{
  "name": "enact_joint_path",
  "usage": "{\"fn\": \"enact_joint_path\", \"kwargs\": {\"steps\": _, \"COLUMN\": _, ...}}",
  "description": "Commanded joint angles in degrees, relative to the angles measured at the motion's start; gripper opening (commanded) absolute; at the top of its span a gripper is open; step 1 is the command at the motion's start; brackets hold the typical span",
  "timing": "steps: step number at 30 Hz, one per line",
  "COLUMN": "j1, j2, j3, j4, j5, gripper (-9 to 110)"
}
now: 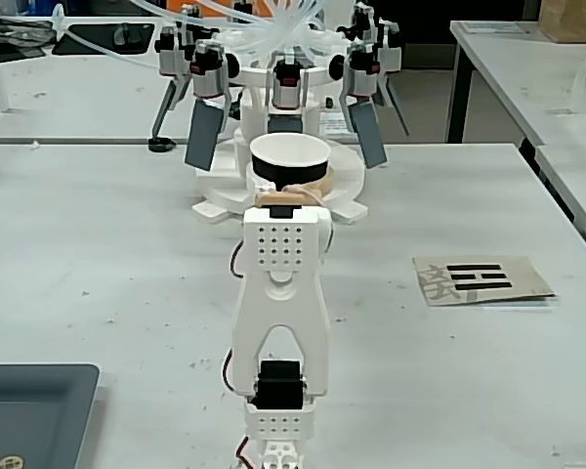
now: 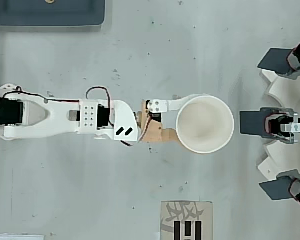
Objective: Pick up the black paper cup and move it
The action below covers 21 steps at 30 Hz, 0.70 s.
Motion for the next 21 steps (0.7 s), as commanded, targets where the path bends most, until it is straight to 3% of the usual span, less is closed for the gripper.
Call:
{"fn": "enact_joint_path", "kwargs": {"steps": 1, "j1": 0.79, "j2": 0.35, "j3": -5.1, "j4": 0.53, "j5": -0.44, "gripper": 13}}
{"fn": "enact_joint_path", "kwargs": {"steps": 21, "j1": 0.62, "j2": -1.67, "j3": -6.86, "j4": 1.67, "j5": -0.18, "gripper": 12}}
